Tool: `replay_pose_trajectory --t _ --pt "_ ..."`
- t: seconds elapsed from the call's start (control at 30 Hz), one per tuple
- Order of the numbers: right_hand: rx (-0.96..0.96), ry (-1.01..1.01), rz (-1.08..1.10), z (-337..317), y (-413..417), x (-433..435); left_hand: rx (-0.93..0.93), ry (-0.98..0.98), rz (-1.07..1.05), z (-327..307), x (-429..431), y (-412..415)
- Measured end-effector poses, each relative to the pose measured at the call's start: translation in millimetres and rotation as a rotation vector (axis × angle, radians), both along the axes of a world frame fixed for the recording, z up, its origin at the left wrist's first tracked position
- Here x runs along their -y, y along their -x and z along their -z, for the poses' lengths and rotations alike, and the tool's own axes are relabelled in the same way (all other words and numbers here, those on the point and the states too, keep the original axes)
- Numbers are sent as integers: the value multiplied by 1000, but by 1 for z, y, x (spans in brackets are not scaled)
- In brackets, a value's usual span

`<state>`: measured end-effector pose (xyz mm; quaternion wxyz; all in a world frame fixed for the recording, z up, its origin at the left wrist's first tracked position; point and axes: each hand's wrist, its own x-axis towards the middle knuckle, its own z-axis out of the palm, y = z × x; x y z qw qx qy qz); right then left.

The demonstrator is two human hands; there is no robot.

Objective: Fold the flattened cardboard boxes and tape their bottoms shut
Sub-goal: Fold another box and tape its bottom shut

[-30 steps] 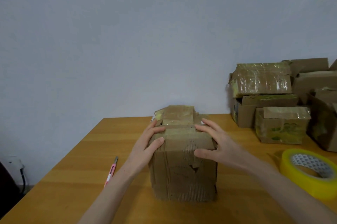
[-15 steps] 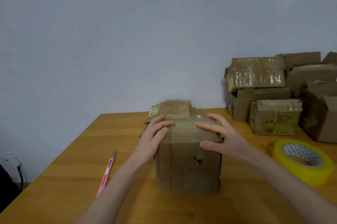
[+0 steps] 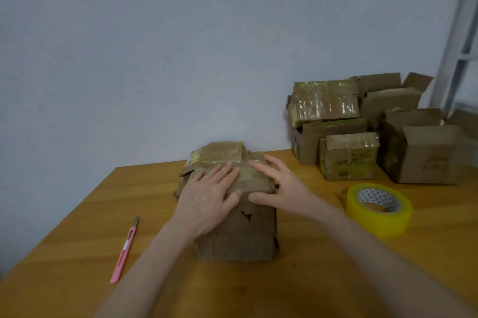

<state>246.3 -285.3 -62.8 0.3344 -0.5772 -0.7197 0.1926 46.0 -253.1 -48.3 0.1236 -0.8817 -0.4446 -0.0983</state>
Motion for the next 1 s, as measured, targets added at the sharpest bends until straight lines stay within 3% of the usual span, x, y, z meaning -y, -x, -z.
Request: replay_pose_trajectory --t 0.1,0.2,0.27,0.4,0.5,0.57,0.7,0.77,0.87,1.0 --pt "-35 -22 196 7 -12 19 3 3 10 1 0 -1" --pt "226 12 517 21 -48 41 18 15 9 0 -2 -2" --pt "434 156 663 35 -74 51 17 14 6 -1 -2 -2" --pt "637 396 800 66 -105 56 6 30 1 -3 1 -3" --pt "684 335 788 63 -112 57 18 27 -19 -3 2 -1" --pt "549 225 736 47 -111 56 7 22 -26 -4 2 1" --pt "-167 -85 446 -23 -80 45 2 28 -13 -6 3 4" --pt "-319 -207 325 -69 -57 36 5 30 -9 -7 5 6" --pt "-405 -238 162 -125 -21 22 13 26 -24 -10 4 9" --pt "-190 -69 50 -143 14 -6 79 66 -54 -12 4 10"
